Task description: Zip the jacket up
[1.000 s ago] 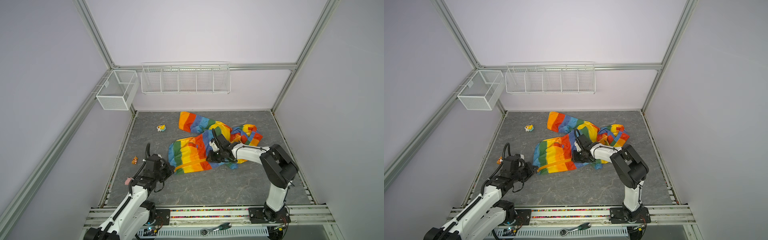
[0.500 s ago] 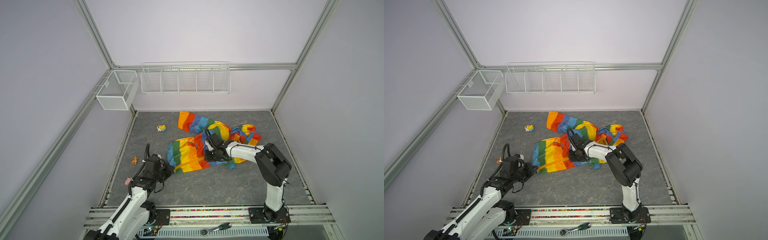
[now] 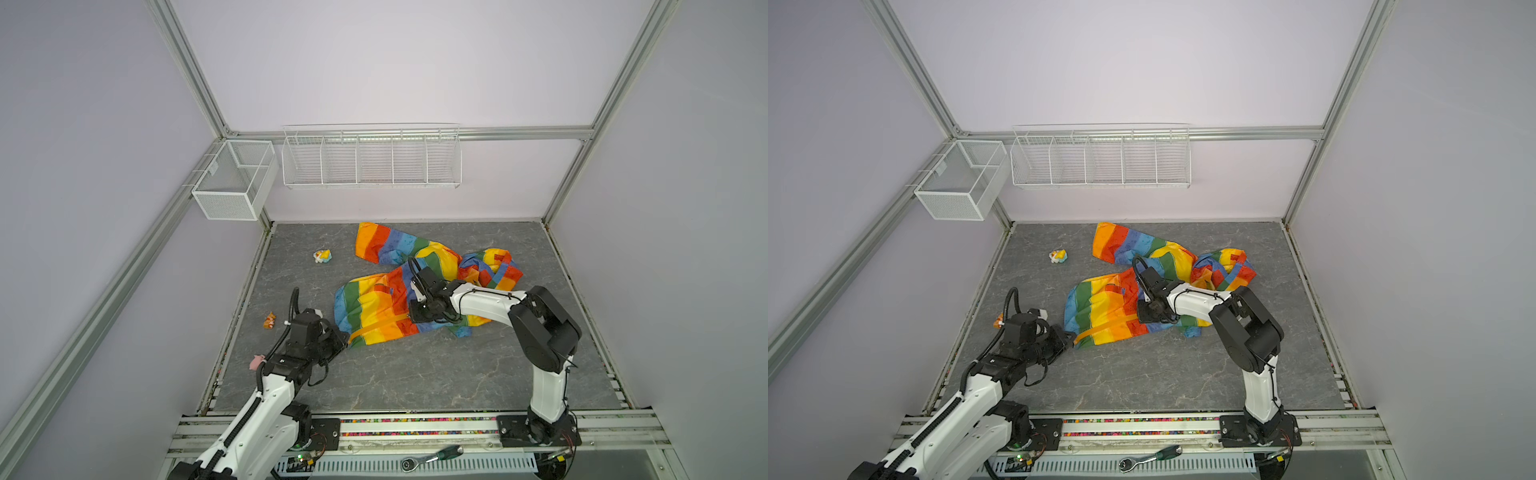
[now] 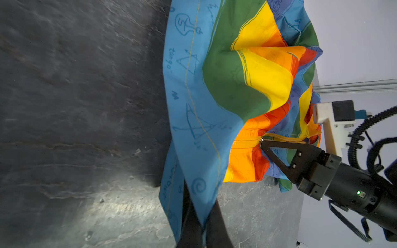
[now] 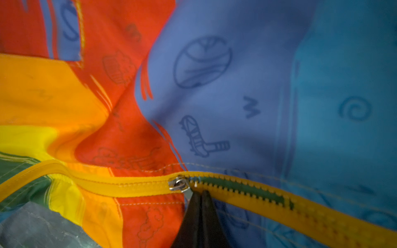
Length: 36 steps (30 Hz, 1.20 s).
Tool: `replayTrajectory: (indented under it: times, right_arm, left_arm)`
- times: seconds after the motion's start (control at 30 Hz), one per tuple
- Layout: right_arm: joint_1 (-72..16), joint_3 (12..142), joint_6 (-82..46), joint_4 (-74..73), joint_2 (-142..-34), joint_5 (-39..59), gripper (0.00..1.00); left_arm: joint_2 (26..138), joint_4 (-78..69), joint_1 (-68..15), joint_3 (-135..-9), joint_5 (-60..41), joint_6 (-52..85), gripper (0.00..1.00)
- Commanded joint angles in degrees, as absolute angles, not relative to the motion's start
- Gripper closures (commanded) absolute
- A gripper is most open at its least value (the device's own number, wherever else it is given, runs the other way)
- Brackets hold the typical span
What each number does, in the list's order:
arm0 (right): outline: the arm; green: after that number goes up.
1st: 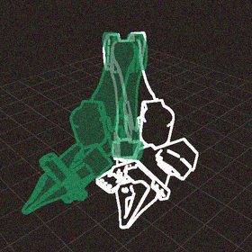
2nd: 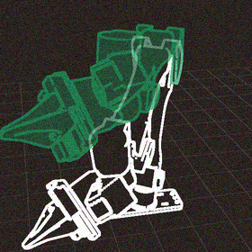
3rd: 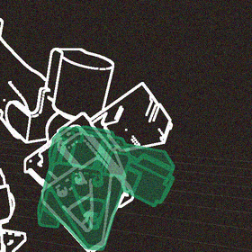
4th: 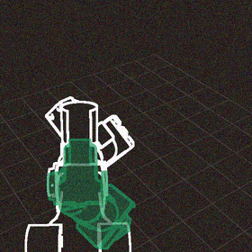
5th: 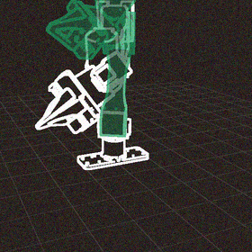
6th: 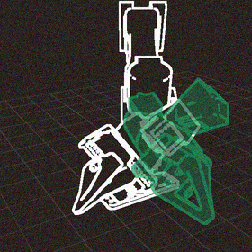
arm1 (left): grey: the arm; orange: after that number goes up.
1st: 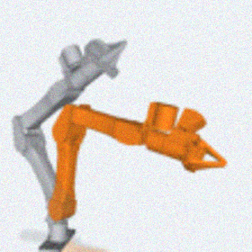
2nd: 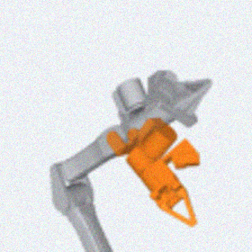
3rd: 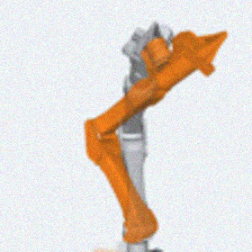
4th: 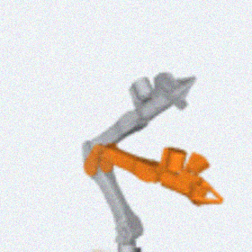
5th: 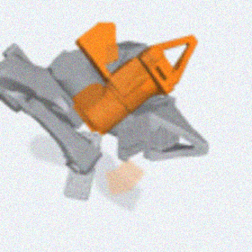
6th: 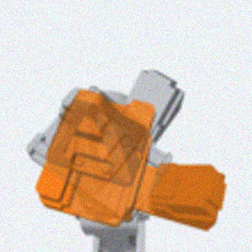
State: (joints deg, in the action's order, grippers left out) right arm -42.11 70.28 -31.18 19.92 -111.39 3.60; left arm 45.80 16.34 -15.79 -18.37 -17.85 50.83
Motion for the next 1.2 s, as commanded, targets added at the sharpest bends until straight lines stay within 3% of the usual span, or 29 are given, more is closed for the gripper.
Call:
replayTrajectory:
  times: [0.0, 0.43, 0.7, 0.87, 1.17]
  right_arm:
    - [-41.8, 68.0, -31.6, 25.0, -111.4, 1.5, 0.93]
    - [-41.3, 70.1, -31.1, 24.5, -107.1, 5.6, 0.93]
    - [-41.8, 74.1, -23.0, 30.5, -109.5, 3.8, 0.64]
    - [-43.0, 76.8, -18.7, 33.2, -111.2, 2.2, 0.59]
    - [-44.9, 81.3, -13.0, 35.5, -114.8, 0.7, 0.59]
  left_arm:
    - [45.0, 16.4, -15.8, -17.5, -17.8, 51.2, 1.0]
    - [44.7, 16.3, -15.8, -17.3, -18.1, 51.3, 1.0]
    - [44.1, 16.5, -15.8, -17.5, -18.4, 51.2, 1.0]
    - [43.7, 16.8, -15.8, -17.5, -18.5, 51.3, 1.0]
    - [44.0, 16.7, -15.8, -17.3, -18.7, 51.1, 1.0]
